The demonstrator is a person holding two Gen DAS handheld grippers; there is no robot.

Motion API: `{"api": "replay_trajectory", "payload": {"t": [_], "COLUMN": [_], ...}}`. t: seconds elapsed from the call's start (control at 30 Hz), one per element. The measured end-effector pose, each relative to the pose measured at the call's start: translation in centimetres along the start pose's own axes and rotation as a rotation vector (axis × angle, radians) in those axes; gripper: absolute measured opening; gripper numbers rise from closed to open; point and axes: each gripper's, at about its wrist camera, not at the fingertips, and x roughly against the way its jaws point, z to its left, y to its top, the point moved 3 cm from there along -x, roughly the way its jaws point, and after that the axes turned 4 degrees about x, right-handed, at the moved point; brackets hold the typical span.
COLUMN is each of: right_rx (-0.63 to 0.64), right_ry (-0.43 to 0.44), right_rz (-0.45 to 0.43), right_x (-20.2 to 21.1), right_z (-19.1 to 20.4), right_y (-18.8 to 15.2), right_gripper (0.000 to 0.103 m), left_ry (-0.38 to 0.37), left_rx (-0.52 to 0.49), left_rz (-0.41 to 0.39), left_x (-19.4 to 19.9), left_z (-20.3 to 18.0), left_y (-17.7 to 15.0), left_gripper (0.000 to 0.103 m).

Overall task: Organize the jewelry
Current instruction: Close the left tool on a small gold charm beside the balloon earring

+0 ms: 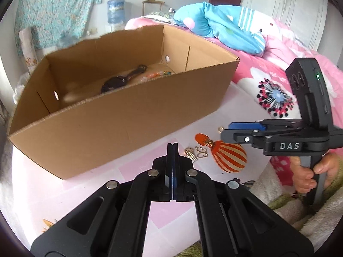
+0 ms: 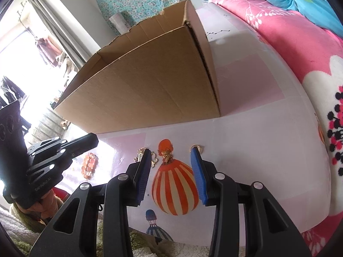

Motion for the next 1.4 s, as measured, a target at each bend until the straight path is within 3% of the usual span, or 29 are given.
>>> {"api": "replay_trajectory", "payload": {"t": [0.1,0.17,0.23,0.43,0.53,0.63,0.83,1.17,1.4], "right_rx": [0.005,0.010,0.018,0.023,0.017,0.020,0.019,0.017,0.055], "right_ry": [0.008,0.005,-0.005,-0.030,-0.033,-0.035,-0.039,-0.050,-0.110], "right_rz": [0.006,0.007,0.004,0.000,0.006,0.009,0.010,0.010,0.014], "right_x": [-0.3,-0.3,-0.2,-0.2,-0.5,-0.7,-0.7,-0.5,-0.6], "right_z": [0.4,0.6,0.7,0.2,0.1,0.0,0.0,-0.1,0.0], "right_y": [0.0,0.1,0.2,0.3,0.2,0.2,0.1,0.0,0.2], "right_gripper": [0.038,0.038,0.038,0.038,0.038,0.038,0.038,0.038,0.038], "left_ry": [-0.042,-0.053,-0.045,-0.027,-0.007,0.035,0.035,-0.043,0.034], "left_rx": [0.017,-0.002,-0.019,-0.006,-0.026,-0.066,-0.064,0.075,0.102], "left_rz": [0.019,0.048,0.071,0.119,0.120,0.122,0.121,0.053,0.064], "left_x": [-0.8,-2.1,-3.3,-5.4,-5.6,-5.7,-5.3,-2.6,-2.3], "left_z": [-0.3,-1.2,-1.7,-1.7,-2.0,-2.3,-2.0,1.1,3.0], "left_y": [-0.3,-0.5,-0.7,-0.7,-0.7,-0.7,-0.8,-0.7,-1.5], "left_gripper": [0.001,0.012,0.017,0.017,0.017,0.008,0.003,0.000,0.000]}}
